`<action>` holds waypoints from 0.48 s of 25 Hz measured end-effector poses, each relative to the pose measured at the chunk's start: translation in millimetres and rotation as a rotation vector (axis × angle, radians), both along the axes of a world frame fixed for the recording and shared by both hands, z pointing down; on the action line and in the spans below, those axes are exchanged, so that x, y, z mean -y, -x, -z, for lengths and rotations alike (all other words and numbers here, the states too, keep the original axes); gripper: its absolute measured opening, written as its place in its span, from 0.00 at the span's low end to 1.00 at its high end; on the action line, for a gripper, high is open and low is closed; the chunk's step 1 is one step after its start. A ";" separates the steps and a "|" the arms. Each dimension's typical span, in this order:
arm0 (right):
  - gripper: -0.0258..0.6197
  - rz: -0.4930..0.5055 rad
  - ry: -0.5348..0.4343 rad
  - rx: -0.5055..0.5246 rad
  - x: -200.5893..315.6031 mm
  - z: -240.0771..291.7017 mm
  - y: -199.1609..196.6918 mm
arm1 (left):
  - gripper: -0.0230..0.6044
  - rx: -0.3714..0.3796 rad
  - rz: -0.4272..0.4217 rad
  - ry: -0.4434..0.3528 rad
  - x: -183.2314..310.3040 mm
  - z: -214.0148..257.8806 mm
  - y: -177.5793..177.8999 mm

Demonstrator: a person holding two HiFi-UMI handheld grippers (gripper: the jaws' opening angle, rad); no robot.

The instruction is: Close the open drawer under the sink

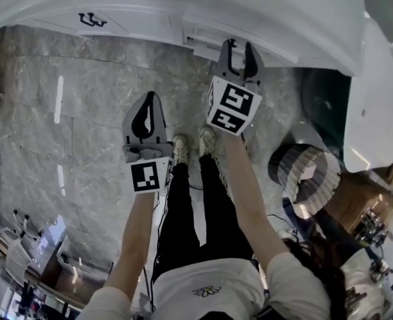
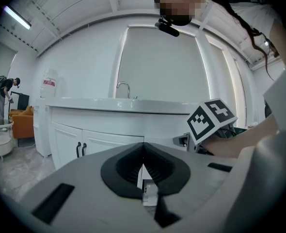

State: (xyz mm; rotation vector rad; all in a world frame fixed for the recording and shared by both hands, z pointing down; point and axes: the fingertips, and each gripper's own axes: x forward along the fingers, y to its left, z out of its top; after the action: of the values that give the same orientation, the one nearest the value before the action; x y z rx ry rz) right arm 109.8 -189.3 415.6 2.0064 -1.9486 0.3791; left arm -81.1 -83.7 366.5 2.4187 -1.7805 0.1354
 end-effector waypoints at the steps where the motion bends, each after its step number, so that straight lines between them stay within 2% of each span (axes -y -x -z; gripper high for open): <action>1: 0.33 0.006 -0.009 -0.003 -1.5 12.7 1.4 | 0.07 -0.002 -0.005 -0.008 -1.8 10.7 -1.6; 6: 0.33 0.026 -0.066 -0.021 -12.7 97.2 4.8 | 0.07 -0.010 -0.015 -0.070 -8.2 83.2 -3.3; 9: 0.31 0.070 -0.141 -0.033 -7.9 158.5 11.5 | 0.07 -0.026 0.033 -0.135 4.1 129.7 9.2; 12: 0.28 0.111 -0.198 -0.040 -17.1 216.8 22.0 | 0.07 -0.033 0.086 -0.150 2.4 168.8 22.4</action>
State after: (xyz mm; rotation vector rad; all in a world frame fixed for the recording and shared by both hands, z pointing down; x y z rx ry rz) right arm 87.8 -172.2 198.8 1.9926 -2.1339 0.1222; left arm -103.4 -86.1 197.7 2.4219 -1.9408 -0.0479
